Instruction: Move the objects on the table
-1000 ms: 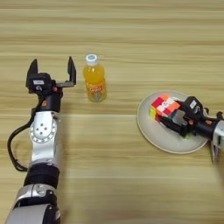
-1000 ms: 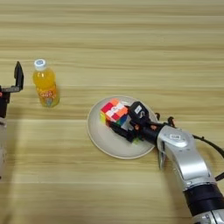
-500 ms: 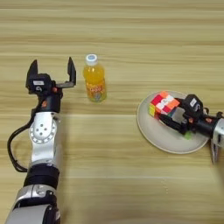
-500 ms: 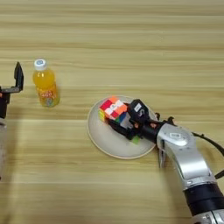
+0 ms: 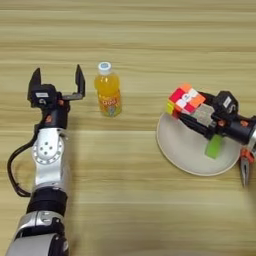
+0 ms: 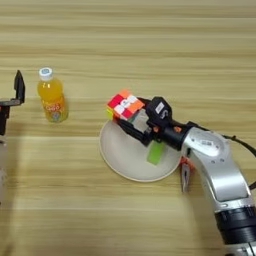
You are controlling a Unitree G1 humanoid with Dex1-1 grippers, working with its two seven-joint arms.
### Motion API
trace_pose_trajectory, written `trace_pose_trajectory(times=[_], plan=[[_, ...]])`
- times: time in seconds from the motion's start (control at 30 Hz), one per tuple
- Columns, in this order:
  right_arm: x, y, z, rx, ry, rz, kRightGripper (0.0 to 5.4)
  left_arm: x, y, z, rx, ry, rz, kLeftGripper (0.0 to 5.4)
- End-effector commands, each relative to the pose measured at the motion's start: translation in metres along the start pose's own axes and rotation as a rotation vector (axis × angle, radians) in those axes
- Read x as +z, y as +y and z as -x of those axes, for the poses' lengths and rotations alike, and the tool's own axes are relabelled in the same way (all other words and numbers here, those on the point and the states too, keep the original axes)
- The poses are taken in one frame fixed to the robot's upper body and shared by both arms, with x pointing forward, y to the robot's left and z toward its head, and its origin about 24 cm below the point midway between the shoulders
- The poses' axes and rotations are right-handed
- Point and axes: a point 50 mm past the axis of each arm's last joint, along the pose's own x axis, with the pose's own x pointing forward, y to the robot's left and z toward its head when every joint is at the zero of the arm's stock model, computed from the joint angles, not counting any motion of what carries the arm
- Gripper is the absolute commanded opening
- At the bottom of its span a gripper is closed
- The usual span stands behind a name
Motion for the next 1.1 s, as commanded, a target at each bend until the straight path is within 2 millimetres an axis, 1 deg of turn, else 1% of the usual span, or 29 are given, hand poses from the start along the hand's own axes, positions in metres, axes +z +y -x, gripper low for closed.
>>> trace_pose_trajectory(times=[0.03, 0.2, 0.33, 0.5, 0.6, 0.7, 0.77, 0.93, 1.1], plan=[[0.014, 0.0, 0.003, 0.047, -0.038, 0.043, 3.35, 0.009, 0.007, -0.005, 0.011, -0.044, 0.0, 5.4], [0.017, 0.001, 0.003, 0.068, -0.04, 0.054, 3.35, 0.018, 0.01, -0.008, 0.003, -0.087, -0.002, 5.4], [0.019, 0.005, 0.002, 0.101, -0.042, 0.061, 3.35, 0.027, 0.008, -0.01, -0.019, -0.123, 0.001, 5.4], [0.021, 0.007, 0.003, 0.136, -0.044, 0.068, 3.35, 0.05, 0.0, -0.012, -0.147, -0.207, 0.006, 5.4], [0.021, 0.007, 0.003, 0.153, -0.039, 0.072, 3.35, 0.072, -0.016, -0.011, -0.377, -0.239, 0.042, 5.4], [0.022, 0.008, 0.003, 0.18, -0.039, 0.081, 3.35, 0.086, -0.03, 0.0, -0.635, -0.207, 0.126, 5.4], [0.024, 0.009, 0.004, 0.205, -0.043, 0.091, 3.35, 0.088, -0.036, 0.009, -0.794, -0.166, 0.141, 5.4], [0.028, 0.011, 0.007, 0.292, -0.044, 0.116, 3.35, 0.093, -0.046, 0.028, -1.079, -0.06, 0.228, 5.4], [0.03, 0.011, 0.011, 0.378, -0.031, 0.131, 3.35, 0.086, -0.058, 0.043, -1.256, 0.042, 0.235, 5.4]])
